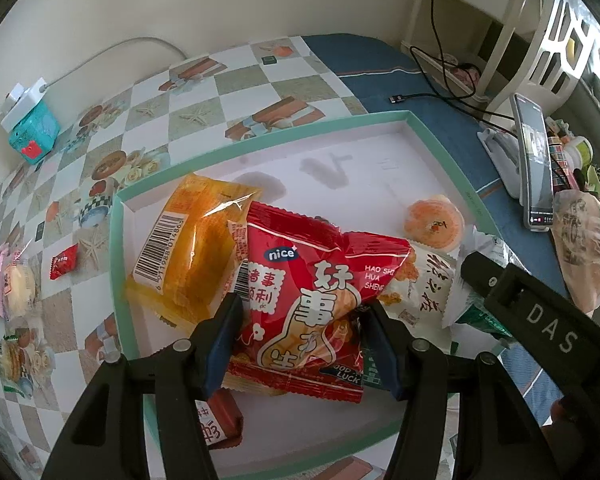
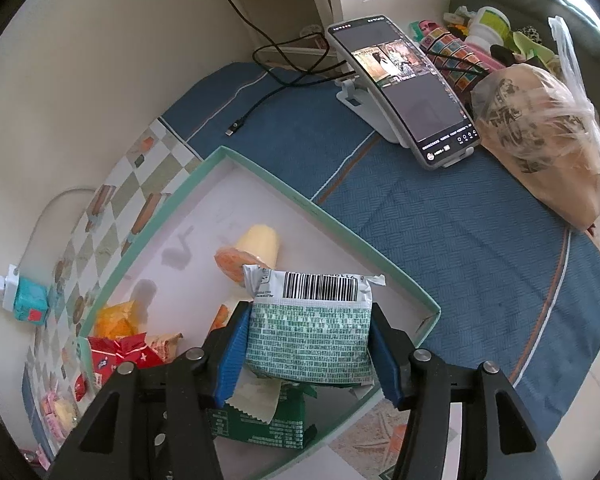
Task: Organize snacks
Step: 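Lower both packs into the tray and open both tools, then withdraw both tools from the tray toward the remaining snacks on the tablecloth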
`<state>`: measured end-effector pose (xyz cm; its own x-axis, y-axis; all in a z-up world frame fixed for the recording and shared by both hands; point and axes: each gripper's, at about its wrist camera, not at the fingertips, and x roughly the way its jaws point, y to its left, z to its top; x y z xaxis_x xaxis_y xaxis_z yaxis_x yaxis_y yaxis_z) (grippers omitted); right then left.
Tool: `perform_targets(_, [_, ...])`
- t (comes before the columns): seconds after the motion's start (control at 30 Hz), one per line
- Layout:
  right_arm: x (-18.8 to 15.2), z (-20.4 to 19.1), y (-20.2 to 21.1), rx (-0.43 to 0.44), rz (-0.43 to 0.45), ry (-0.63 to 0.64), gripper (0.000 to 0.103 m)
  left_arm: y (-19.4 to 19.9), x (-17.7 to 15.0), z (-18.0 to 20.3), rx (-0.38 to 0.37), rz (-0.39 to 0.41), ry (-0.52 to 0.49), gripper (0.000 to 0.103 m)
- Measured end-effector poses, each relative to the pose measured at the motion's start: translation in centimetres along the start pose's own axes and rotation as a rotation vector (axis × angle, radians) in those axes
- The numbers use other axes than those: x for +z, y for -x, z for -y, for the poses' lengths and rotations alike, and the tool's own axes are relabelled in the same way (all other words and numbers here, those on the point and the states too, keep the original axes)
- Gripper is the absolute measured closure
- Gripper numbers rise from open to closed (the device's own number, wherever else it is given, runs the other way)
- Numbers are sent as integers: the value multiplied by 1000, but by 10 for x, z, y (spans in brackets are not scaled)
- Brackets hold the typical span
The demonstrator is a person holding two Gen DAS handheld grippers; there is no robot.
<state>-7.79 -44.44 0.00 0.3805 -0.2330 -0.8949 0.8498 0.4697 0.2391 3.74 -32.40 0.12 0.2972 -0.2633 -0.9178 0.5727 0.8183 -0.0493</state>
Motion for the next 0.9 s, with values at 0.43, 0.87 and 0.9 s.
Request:
perform_targets(0.43, [4, -5, 8, -19, 17, 33, 22, 10, 2, 4, 1, 29, -29, 7])
perform_targets(0.87, [8, -16, 38, 3, 104, 54, 0, 34, 9, -45, 26, 61, 143, 4])
perform_targets(0.9, [8, -17, 39, 6, 104, 56, 0, 35, 9, -53, 28, 60, 168, 4])
